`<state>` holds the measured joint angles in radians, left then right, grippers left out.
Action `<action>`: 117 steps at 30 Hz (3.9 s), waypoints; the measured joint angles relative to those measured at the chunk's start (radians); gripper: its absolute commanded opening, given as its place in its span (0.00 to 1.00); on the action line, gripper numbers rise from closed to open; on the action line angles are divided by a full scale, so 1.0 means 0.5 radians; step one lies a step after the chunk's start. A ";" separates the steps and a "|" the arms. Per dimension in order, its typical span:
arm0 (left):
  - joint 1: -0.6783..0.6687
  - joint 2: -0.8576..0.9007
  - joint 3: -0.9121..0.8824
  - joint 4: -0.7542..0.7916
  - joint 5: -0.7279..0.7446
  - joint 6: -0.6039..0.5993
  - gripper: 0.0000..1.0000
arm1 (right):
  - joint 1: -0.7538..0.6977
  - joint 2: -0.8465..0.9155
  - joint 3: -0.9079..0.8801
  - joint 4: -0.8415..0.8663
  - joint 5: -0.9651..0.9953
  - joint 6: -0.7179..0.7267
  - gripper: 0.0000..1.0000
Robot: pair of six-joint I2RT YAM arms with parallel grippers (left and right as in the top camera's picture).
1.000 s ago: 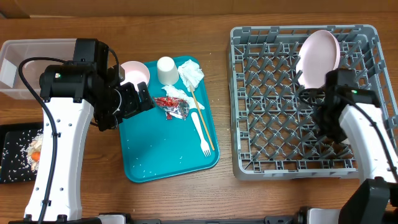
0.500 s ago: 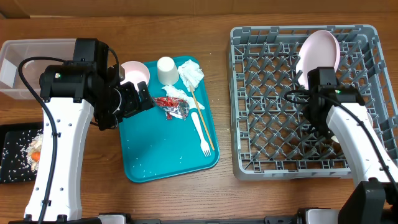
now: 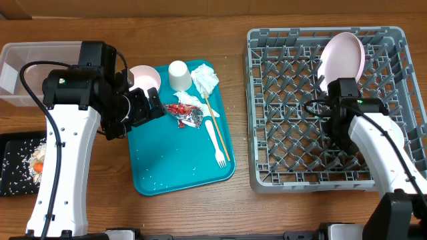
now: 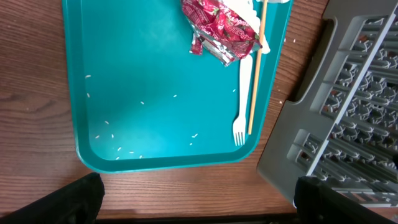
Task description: Sort waste into correct bins and load items into the dishwasher rack
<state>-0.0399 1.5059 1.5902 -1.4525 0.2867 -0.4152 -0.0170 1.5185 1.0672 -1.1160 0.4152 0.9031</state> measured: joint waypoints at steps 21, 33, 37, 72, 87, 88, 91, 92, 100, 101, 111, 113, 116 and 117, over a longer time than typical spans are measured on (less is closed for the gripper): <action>0.000 0.000 -0.001 0.014 -0.007 0.000 1.00 | -0.138 -0.285 0.316 -0.220 -0.148 -0.125 0.04; 0.000 0.000 -0.001 0.013 -0.024 0.000 1.00 | -0.146 -0.056 0.243 -0.159 -0.158 -0.124 0.04; 0.000 0.000 -0.001 0.014 -0.031 0.000 1.00 | -0.146 -0.053 0.243 -0.159 -0.157 -0.125 0.04; 0.000 0.000 -0.001 0.016 -0.045 0.000 1.00 | -0.146 -0.043 -0.014 0.198 -0.113 -0.125 0.04; 0.000 0.000 -0.001 0.020 -0.045 0.000 1.00 | -0.145 -0.043 -0.062 0.264 -0.104 -0.124 0.04; 0.000 0.000 -0.001 0.021 -0.045 0.000 1.00 | -0.145 -0.043 -0.063 0.274 -0.099 -0.125 0.04; 0.000 0.000 -0.001 0.027 -0.045 0.000 1.00 | -0.146 -0.043 -0.065 0.306 -0.098 -0.125 0.04; 0.000 0.000 -0.001 0.027 -0.045 0.000 1.00 | -0.146 -0.043 -0.066 0.315 -0.097 -0.125 0.04; 0.000 0.000 -0.001 0.038 -0.045 0.000 1.00 | -0.146 -0.043 -0.162 0.446 -0.107 -0.124 0.04; 0.000 0.000 -0.001 0.041 -0.046 0.000 1.00 | -0.146 -0.043 -0.182 0.458 -0.114 -0.125 0.04; 0.000 0.000 -0.001 0.050 -0.045 0.000 1.00 | -0.146 -0.043 -0.213 0.456 -0.143 -0.124 0.04; 0.000 0.000 -0.001 0.050 -0.045 0.000 1.00 | -0.146 -0.043 -0.213 0.451 -0.143 -0.125 0.04; 0.000 0.000 -0.001 0.049 -0.045 0.000 1.00 | -0.146 -0.043 -0.213 0.429 -0.145 -0.127 0.04; 0.000 0.000 -0.001 0.050 -0.045 0.000 1.00 | -0.145 -0.043 -0.212 0.406 -0.150 -0.130 0.04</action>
<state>-0.0399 1.5059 1.5898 -1.4277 0.2642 -0.4152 -0.0895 1.4971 0.9611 -0.9131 0.3401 0.8383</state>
